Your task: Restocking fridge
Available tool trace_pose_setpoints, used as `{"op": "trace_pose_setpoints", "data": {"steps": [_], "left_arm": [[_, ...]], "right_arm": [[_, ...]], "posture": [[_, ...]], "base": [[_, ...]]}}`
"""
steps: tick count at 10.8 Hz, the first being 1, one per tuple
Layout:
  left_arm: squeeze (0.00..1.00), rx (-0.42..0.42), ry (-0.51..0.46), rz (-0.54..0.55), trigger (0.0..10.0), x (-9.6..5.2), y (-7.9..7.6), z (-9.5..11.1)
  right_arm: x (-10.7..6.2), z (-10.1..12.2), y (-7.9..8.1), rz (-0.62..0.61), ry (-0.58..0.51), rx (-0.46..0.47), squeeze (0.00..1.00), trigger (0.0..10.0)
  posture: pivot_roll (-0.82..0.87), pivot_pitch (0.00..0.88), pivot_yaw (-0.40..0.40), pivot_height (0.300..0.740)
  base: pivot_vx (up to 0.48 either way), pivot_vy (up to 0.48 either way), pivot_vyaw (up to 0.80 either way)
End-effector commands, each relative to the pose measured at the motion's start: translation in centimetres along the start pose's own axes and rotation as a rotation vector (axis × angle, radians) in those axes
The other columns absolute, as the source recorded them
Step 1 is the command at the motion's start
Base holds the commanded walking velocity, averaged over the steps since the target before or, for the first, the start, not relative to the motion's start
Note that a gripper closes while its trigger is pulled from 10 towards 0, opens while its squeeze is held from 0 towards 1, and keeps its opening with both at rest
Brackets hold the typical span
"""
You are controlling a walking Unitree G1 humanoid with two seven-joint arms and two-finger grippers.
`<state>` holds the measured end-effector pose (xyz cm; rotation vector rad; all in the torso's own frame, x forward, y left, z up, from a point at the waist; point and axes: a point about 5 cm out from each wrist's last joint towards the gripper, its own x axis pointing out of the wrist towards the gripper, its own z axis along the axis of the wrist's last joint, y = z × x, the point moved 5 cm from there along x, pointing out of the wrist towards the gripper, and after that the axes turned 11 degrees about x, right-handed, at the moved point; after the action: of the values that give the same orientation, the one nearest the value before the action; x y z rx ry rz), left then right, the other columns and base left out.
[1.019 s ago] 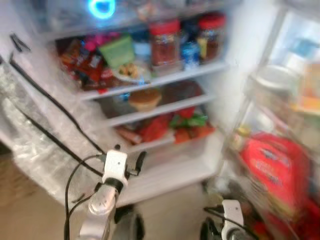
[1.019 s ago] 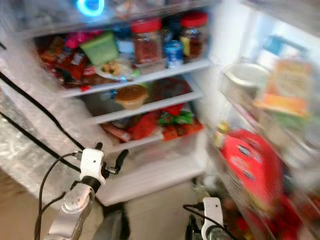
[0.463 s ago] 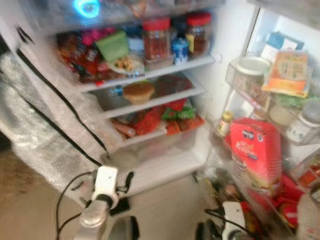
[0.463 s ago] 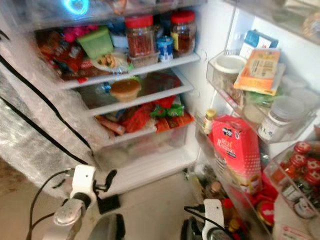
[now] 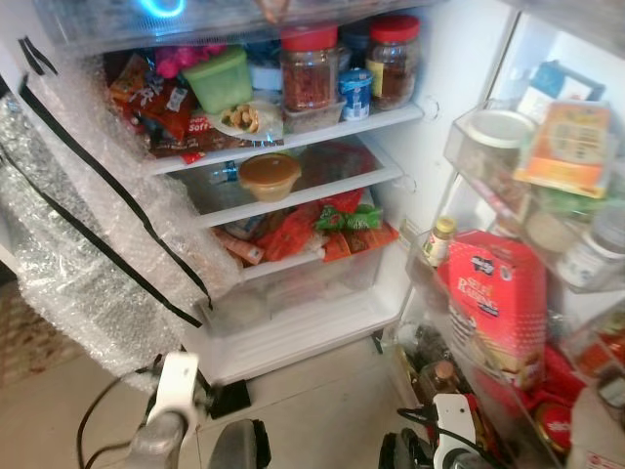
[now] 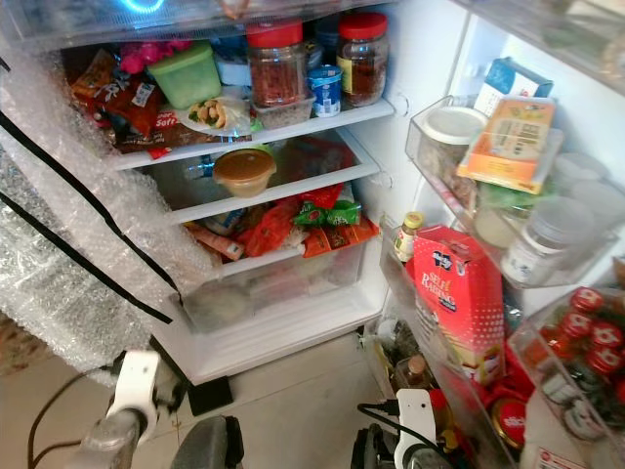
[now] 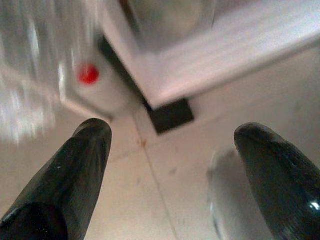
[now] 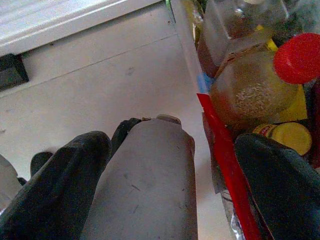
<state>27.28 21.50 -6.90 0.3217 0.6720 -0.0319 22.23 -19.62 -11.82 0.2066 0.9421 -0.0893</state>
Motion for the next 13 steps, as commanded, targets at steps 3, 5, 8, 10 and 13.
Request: {"op": "trace_pose_setpoints", "data": {"steps": [3, 5, 8, 10, 13], "left_arm": [[0.00, -0.021, 0.133, 0.023, 10.0, -0.7, 0.6, -4.0], [0.00, -0.023, 0.172, 0.015, 10.0, -1.2, -0.1, -5.5], [0.00, -0.020, 0.177, 0.007, 10.0, -1.2, -0.8, -5.8], [0.00, -0.015, 0.181, 0.003, 10.0, -1.2, -1.0, -5.9], [0.00, -0.008, 0.182, 0.000, 10.0, -1.2, -1.1, -6.0]], "right_arm": [[-0.1, -1.2, 0.3, 0.005, 0.037, 0.009, 0.00, 10.0], [-0.1, -1.3, 0.4, 0.014, 0.043, 0.006, 0.00, 10.0], [-0.1, -1.2, 0.5, 0.023, 0.036, 0.004, 0.00, 10.0], [-0.1, -1.3, 0.6, 0.030, 0.040, 0.027, 0.00, 10.0], [-0.1, -1.2, 0.7, 0.036, 0.037, 0.014, 0.00, 10.0]], "posture": [[0.00, 0.044, 0.034, 0.621], [0.00, 0.044, 0.033, 0.621], [0.00, 0.038, 0.033, 0.621], [0.00, 0.034, 0.035, 0.621], [0.00, 0.036, 0.036, 0.621]], "base": [[0.000, 0.095, 0.00], [0.000, 0.351, 0.00], [0.000, 0.350, 0.46], [0.000, 0.349, 0.00], [0.000, 0.349, 0.27]]}}
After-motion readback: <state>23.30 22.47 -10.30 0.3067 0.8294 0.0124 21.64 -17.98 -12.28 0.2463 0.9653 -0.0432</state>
